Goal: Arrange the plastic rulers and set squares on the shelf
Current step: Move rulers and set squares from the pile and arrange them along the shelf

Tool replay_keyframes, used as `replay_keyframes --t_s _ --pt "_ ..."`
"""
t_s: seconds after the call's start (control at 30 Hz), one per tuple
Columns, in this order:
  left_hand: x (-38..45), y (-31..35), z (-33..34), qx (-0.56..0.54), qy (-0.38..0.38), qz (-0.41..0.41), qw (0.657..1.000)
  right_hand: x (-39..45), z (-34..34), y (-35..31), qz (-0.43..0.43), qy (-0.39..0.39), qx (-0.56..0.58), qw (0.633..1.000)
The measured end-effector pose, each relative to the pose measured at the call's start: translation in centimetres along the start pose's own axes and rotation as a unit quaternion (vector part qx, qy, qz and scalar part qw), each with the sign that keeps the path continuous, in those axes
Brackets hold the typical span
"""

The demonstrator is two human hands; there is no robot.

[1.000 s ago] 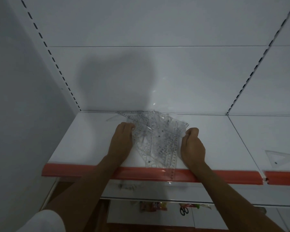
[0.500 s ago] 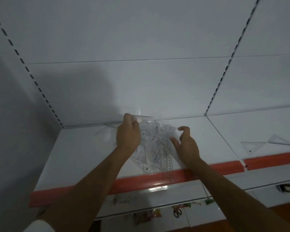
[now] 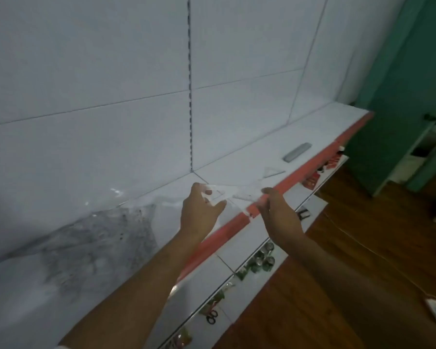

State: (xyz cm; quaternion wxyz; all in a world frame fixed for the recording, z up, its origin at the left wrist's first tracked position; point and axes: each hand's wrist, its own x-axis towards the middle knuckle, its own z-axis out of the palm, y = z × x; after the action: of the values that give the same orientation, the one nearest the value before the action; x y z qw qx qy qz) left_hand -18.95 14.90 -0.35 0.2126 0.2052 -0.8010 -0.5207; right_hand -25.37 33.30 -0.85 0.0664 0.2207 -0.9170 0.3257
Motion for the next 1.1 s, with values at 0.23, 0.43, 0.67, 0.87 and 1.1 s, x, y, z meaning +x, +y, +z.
replay_keyframes --t_s 0.23,0.43,0.67,0.87,1.1 --pt "-1.7 5.2 11.7 0.056 -0.108 0.031 0.992 -2.7 -9.6 10.5 0.124 0.079 -0.03 0.989" --pt "-4.4 9.6 21.3 0.089 -0.161 0.045 0.982 -4.2 -18.0 20.0 0.191 0.109 -0.04 0.975" --pt "-7.2 12.3 30.3 0.096 -0.207 0.028 0.973 -5.2 -22.7 28.7 0.184 0.135 -0.059 0.972" --pt "-6.0 14.4 35.8 0.118 -0.211 0.039 0.97 -4.2 -24.6 32.7 0.174 0.153 -0.084 0.969" --pt "-1.2 16.0 40.2 0.124 -0.197 0.04 0.972 1.0 -25.3 35.6 0.164 0.141 -0.104 0.971"
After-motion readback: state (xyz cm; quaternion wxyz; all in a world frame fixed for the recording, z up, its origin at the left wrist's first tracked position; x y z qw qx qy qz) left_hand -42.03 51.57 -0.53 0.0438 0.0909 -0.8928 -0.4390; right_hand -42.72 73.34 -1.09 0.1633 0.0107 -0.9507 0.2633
